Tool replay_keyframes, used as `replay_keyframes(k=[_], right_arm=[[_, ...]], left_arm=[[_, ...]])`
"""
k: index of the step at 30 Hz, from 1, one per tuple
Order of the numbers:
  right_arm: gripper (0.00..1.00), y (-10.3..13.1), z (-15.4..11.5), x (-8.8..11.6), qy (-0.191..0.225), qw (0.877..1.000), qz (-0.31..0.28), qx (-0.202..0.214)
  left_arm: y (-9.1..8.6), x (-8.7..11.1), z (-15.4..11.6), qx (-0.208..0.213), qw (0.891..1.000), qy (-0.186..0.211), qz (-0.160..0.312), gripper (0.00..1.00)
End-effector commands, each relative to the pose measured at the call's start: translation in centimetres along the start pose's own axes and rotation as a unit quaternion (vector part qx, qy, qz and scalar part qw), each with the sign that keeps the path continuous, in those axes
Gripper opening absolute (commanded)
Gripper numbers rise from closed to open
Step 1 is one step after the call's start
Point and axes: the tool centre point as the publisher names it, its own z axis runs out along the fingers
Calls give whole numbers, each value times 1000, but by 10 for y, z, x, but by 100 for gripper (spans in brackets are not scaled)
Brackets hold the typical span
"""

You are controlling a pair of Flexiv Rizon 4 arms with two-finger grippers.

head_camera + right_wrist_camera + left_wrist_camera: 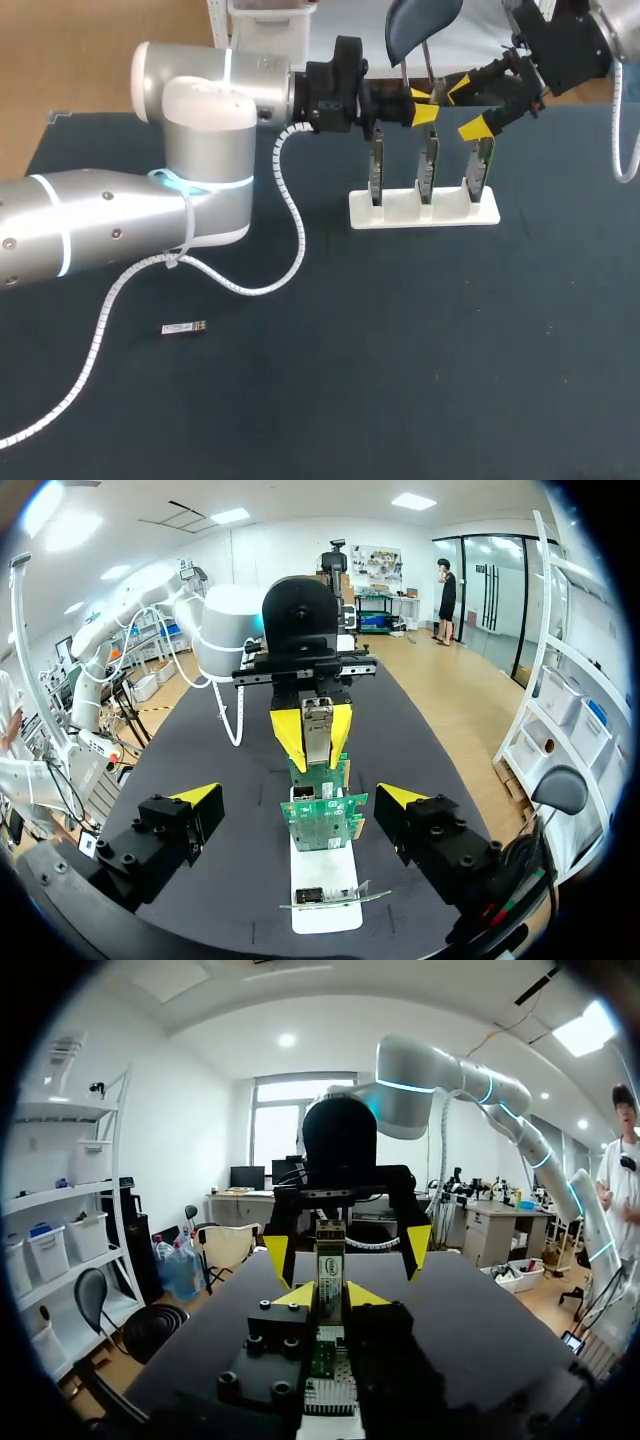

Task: Pick up the optical module with the left hand, and insert it into the network port with the right hand.

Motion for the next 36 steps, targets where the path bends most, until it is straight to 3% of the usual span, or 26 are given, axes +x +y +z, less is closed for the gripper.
replay_keyframes(k=[1, 36], right_arm=[[100, 0, 0, 0, 0, 1000, 0, 0], [100, 0, 0, 0, 0, 1000, 0, 0]], left_arm=[[-1, 1, 0, 0, 1000, -3, -3, 0], [-5, 1, 5, 15, 1000, 2, 4, 0]])
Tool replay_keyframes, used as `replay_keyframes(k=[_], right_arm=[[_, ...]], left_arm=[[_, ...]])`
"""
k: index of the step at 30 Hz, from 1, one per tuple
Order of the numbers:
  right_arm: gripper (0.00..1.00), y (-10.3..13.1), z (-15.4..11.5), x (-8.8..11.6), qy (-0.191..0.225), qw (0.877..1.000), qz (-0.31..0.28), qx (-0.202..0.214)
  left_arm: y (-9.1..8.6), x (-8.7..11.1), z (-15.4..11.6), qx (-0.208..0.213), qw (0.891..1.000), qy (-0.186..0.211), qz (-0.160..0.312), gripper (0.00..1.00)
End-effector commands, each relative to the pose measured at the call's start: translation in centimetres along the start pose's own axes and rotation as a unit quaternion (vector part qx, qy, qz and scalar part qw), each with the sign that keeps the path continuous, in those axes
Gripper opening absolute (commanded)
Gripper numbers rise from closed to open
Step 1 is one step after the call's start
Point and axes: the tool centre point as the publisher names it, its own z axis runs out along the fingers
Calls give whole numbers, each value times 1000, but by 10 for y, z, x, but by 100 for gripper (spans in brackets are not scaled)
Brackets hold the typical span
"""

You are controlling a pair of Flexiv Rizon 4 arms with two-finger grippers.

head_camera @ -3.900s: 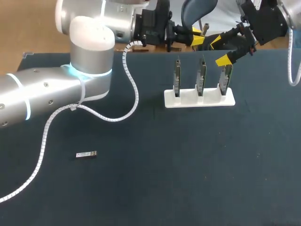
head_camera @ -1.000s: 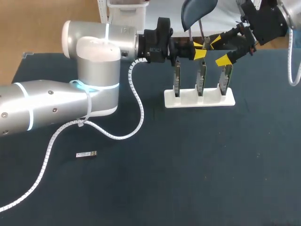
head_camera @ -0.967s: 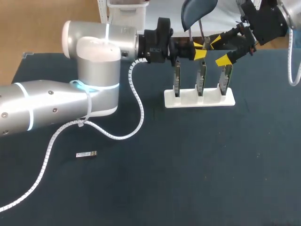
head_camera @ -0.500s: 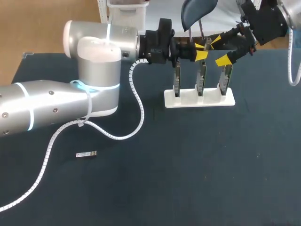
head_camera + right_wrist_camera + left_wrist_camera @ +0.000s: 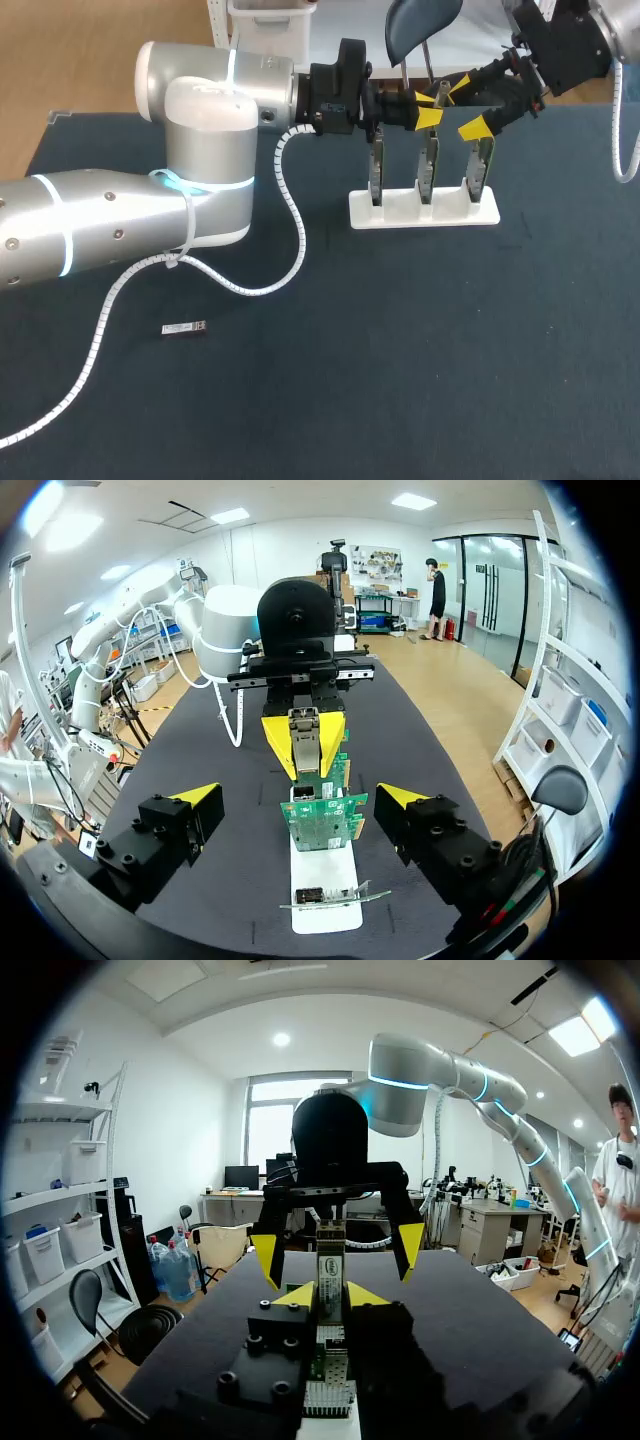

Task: Pick up the optical module with the left hand, and insert it into the network port with the right hand.

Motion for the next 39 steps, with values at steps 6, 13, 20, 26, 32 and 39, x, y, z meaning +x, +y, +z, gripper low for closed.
replay_keyframes(k=[6, 13, 20, 26, 32, 39], right_arm=[[100, -5, -11, -2, 6, 1000, -12, 9], [100, -10, -24, -12, -12, 999, -22, 22], [100, -6, -23, -21, -36, 999, -25, 5], [100, -4, -15, -27, -40, 999, -33, -3], [100, -6, -8, -33, -46, 998, -40, -8], [100, -8, -5, -39, -48, 998, -49, -10]], left_arm=[[2, 0, 1, 2, 1000, 1, 0, 0], [2, 0, 1, 2, 1000, 1, 0, 0], [2, 0, 1, 2, 1000, 1, 0, 0], [2, 0, 1, 2, 1000, 1, 0, 0], [2, 0, 1, 2, 1000, 1, 0, 0], [2, 0, 1, 2, 1000, 1, 0, 0]])
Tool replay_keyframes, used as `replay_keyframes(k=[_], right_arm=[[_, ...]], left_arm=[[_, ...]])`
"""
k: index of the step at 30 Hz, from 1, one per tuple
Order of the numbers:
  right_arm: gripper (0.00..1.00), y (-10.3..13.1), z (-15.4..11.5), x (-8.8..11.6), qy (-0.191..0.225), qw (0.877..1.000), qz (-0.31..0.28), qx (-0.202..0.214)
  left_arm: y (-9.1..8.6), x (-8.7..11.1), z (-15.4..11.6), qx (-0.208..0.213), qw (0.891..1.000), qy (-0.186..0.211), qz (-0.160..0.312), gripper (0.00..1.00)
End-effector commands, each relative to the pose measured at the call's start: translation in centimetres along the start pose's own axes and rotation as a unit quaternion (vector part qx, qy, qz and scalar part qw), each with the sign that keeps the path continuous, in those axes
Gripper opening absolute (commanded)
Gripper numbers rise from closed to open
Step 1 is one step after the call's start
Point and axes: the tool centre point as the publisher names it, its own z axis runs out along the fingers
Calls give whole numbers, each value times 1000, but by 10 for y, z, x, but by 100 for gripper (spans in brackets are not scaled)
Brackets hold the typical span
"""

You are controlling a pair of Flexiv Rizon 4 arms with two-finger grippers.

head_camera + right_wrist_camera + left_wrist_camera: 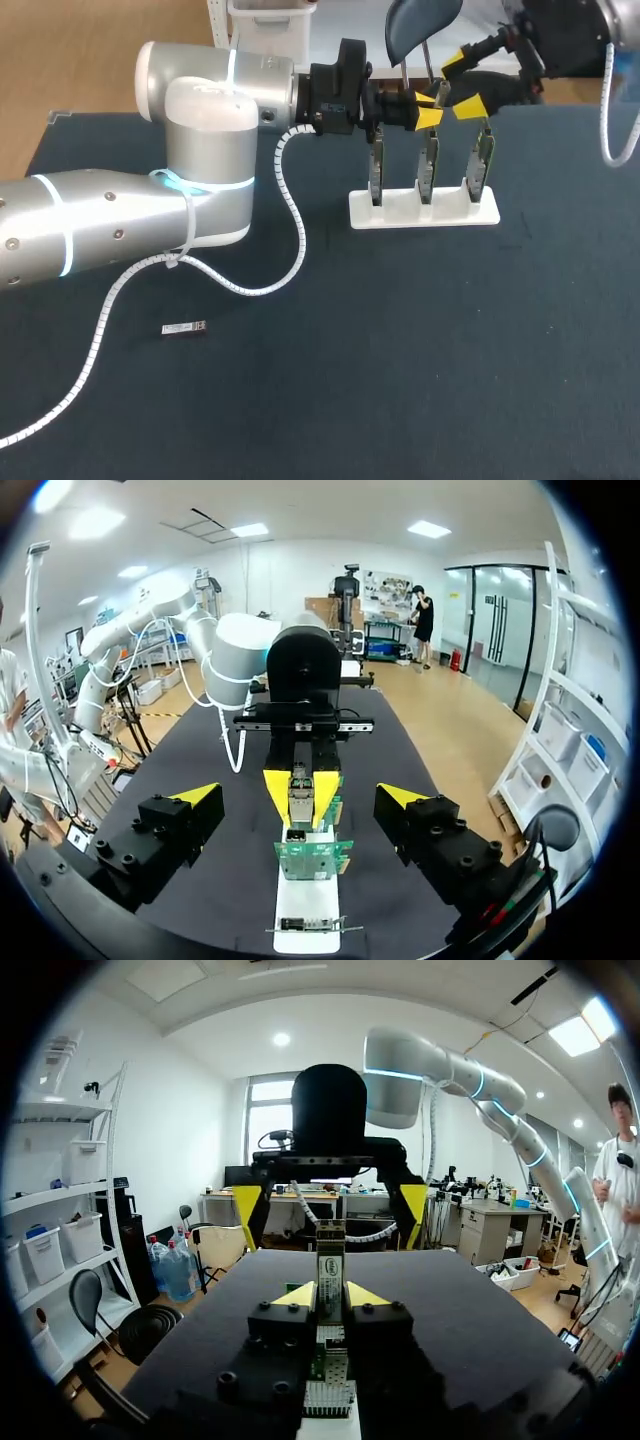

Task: Pick up the optical module with the left hand, and insert it into the network port with the right hand.

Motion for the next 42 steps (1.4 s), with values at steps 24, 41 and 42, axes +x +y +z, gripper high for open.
replay_keyframes(k=[24, 41, 42], right_arm=[[0, -8, 7, -9, -4, 1000, -6, -7], [0, -6, 11, -9, -2, 1000, -6, -5], [0, -6, 11, -9, -2, 1000, -6, -5]], left_arm=[[2, 0, 1, 1, 1000, 0, 0, 0], [2, 0, 1, 1, 1000, 0, 0, 0], [2, 0, 1, 1, 1000, 0, 0, 0]])
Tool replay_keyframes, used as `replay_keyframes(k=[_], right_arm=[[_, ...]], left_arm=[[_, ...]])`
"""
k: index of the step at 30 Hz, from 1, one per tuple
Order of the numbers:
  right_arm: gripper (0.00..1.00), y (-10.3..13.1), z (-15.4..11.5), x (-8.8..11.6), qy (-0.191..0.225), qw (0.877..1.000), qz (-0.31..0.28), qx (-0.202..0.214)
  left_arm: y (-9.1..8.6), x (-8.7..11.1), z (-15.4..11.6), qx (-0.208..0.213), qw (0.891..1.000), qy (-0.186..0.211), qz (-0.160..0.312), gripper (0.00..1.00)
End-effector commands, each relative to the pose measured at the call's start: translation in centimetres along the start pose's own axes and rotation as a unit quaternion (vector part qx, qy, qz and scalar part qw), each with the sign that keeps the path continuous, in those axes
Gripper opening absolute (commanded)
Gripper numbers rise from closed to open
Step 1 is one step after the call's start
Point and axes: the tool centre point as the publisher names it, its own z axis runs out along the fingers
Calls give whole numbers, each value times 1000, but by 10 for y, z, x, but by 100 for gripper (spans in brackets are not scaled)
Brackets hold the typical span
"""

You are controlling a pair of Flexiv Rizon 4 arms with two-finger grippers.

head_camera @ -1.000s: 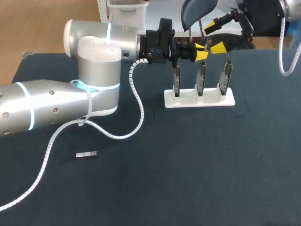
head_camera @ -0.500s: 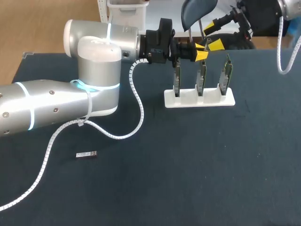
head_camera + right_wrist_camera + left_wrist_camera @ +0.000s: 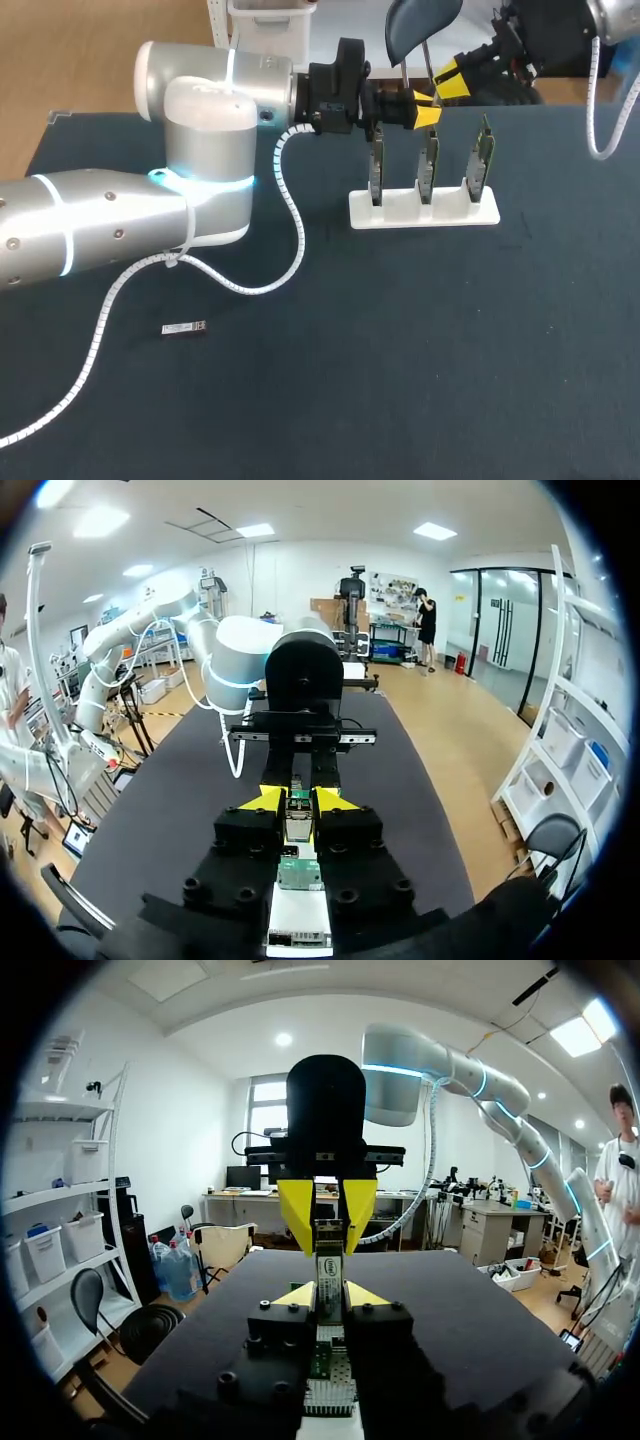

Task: Pick up the optical module with the left hand, and insert it into the network port with the right hand.

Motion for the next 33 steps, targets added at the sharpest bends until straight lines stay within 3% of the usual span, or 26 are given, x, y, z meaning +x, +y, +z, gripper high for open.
replay_keyframes(k=[1, 5, 6, 7, 19, 25, 33], right_arm=[[0, 0, 1, 1, 0, 1000, 0, 5], [0, 0, 2, 1, -1, 1000, 0, 6], [0, 0, 2, 1, -2, 1000, 0, 7], [0, 0, 2, 1, -2, 1000, 0, 8], [0, -2, 0, 2, -7, 1000, 2, 16], [0, -2, -1, 2, -11, 1000, 1, 17], [0, -2, -1, 5, -14, 1000, 1, 17]], left_arm=[[-1, -1, 2, 2, 1000, 1, 0, 0], [-1, -1, 2, 2, 1000, 1, 0, 0], [-1, -1, 2, 2, 1000, 1, 0, 23], [-1, -1, 2, 2, 1000, 1, 0, 100], [-1, -3, -4, -6, 1000, 9, -7, 100], [2, -3, -16, -30, 997, 64, -27, 100], [5, -10, -25, -31, 995, 85, -41, 100]])
